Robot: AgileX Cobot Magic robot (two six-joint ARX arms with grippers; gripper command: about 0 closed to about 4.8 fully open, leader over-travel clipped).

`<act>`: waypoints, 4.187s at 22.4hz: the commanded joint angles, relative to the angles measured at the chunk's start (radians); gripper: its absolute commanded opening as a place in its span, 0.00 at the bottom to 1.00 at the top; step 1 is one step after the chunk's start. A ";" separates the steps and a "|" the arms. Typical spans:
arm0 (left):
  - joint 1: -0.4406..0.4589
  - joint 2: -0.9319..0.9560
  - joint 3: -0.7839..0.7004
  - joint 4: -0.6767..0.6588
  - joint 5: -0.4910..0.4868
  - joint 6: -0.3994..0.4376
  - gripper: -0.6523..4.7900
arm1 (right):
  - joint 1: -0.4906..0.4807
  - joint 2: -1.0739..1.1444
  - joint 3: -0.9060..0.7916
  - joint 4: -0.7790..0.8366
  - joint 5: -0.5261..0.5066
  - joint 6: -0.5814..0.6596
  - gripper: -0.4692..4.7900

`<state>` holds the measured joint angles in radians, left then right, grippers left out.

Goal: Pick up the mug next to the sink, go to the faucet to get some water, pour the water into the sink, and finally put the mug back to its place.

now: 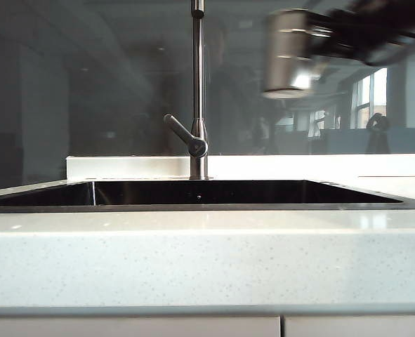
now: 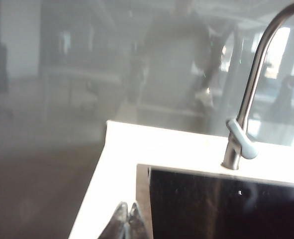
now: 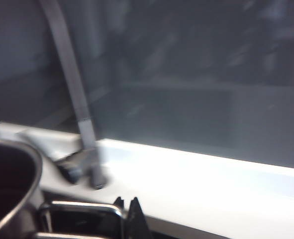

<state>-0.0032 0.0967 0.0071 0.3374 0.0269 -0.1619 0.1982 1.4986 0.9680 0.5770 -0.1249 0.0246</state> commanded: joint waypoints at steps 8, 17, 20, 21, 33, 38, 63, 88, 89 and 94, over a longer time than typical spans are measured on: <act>0.002 0.739 0.084 0.649 0.072 -0.014 0.11 | 0.211 0.351 0.515 -0.135 0.175 -0.054 0.09; 0.002 1.673 0.721 0.898 0.446 -0.037 0.11 | 0.211 0.375 0.634 -0.132 0.175 0.005 0.09; 0.002 1.851 0.933 0.898 0.579 -0.060 0.21 | 0.211 0.375 0.647 -0.129 0.175 0.005 0.09; -0.001 1.948 1.066 0.895 0.634 -0.095 0.39 | 0.211 0.375 0.654 -0.133 0.175 0.005 0.09; -0.129 2.435 1.979 0.607 0.850 -0.278 1.00 | 0.211 0.375 0.657 -0.164 0.175 0.001 0.09; -0.167 2.436 1.994 0.566 0.850 -0.234 0.98 | 0.211 0.375 0.657 -0.171 0.175 0.001 0.09; -0.145 2.435 1.994 0.673 1.095 -0.332 0.61 | 0.211 0.375 0.657 -0.170 0.179 0.000 0.09; -0.137 2.435 1.994 0.507 0.929 -0.108 0.61 | 0.211 0.375 0.657 -0.169 0.179 0.000 0.09; -0.137 2.435 1.994 0.506 0.924 -0.095 0.61 | 0.211 0.375 0.657 -0.170 0.179 0.000 0.09; -0.137 2.435 1.994 0.500 0.814 -0.050 0.61 | 0.211 0.375 0.657 -0.170 0.179 -0.002 0.09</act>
<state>-0.1440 2.5381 1.9961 0.8379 0.9188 -0.2302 0.4065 1.8870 1.6146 0.3565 0.0521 0.0174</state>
